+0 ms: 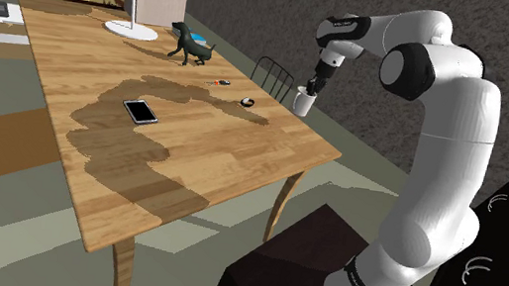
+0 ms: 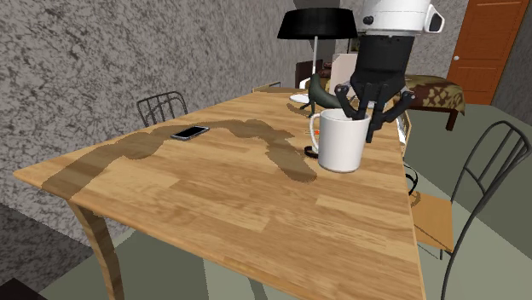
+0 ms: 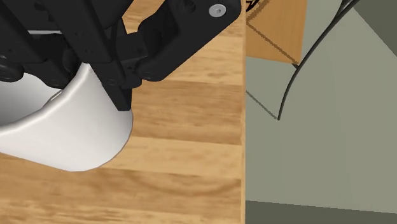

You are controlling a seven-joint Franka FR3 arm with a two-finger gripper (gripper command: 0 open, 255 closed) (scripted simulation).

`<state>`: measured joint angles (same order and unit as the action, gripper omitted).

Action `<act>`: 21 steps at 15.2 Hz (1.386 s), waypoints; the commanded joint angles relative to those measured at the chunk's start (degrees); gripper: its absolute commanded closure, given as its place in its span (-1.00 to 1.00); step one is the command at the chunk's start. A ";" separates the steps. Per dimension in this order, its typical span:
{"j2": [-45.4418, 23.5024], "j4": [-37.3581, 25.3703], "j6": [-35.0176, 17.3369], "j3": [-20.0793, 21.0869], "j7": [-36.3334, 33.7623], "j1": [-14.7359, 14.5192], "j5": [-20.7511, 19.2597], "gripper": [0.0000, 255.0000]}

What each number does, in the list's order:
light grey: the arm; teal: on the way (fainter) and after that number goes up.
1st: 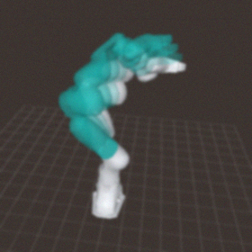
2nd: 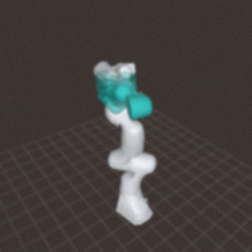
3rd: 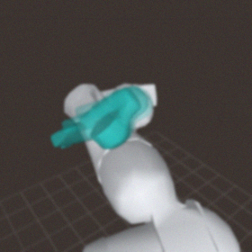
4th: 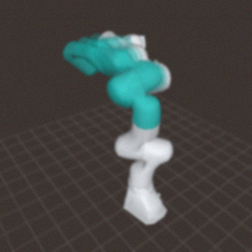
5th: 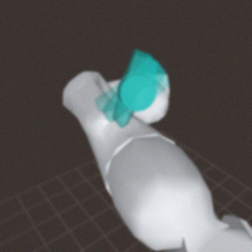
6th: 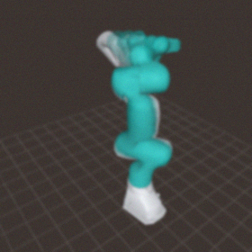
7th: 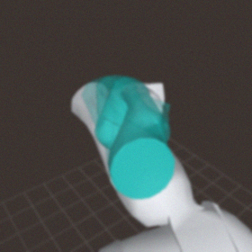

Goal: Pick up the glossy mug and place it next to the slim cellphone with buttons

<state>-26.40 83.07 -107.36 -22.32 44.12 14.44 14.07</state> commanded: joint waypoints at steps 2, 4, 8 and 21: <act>0.37 -1.78 2.11 -0.13 -0.26 0.13 -0.23 1.00; 0.51 -3.12 3.56 -0.19 -0.44 0.24 -0.35 1.00; 0.61 -6.08 6.57 -0.29 -0.78 0.53 -0.50 1.00; 6.98 -2.29 8.07 0.88 -8.43 -5.99 -3.28 1.00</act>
<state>-20.96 79.27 -99.08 -21.61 37.01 9.65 11.38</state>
